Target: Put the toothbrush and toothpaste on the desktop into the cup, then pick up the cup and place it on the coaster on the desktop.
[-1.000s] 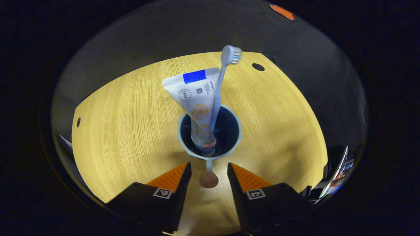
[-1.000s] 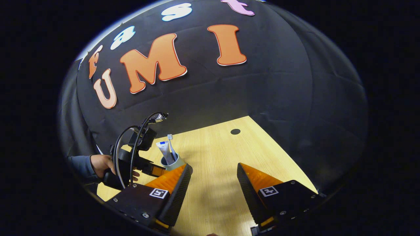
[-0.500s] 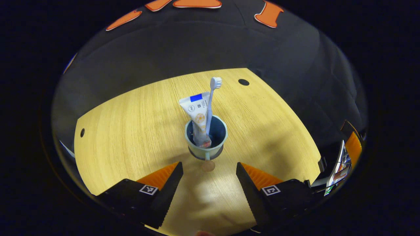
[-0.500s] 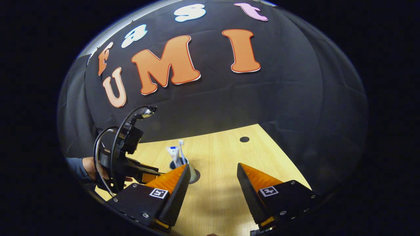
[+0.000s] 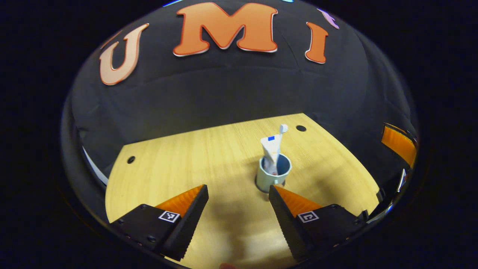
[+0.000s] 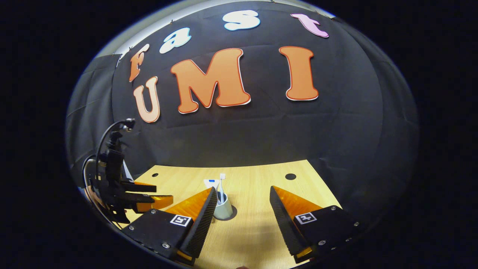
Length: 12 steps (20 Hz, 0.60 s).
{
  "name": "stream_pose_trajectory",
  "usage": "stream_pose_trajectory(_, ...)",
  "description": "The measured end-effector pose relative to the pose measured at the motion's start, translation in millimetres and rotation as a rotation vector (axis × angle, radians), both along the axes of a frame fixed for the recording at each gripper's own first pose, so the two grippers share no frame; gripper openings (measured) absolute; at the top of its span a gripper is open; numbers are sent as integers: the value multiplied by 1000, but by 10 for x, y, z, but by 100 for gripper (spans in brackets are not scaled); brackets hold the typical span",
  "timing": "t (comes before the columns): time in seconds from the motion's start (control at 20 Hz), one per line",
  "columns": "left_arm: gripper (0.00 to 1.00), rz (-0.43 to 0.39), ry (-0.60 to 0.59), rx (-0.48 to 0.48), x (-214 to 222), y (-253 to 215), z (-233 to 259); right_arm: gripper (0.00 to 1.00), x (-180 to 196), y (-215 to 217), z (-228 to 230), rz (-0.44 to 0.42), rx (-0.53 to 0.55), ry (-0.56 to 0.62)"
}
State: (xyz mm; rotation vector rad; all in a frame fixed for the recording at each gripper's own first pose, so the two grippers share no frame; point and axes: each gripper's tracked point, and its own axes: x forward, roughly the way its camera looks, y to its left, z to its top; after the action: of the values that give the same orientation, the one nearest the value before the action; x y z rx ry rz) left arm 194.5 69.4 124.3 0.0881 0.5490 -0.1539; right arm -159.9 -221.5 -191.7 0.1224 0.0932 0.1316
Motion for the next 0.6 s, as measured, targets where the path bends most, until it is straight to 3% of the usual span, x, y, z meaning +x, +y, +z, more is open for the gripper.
stream_pose_trajectory(0.4, 96, 184, -339, 16, -361, 873, 670, 86, 147, 369, 279, 70, -23, -79)
stream_pose_trajectory(0.6, 96, 212, -465, 35, -483, 925, 1004, 86, 115, 493, 428, 107, -52, -140)
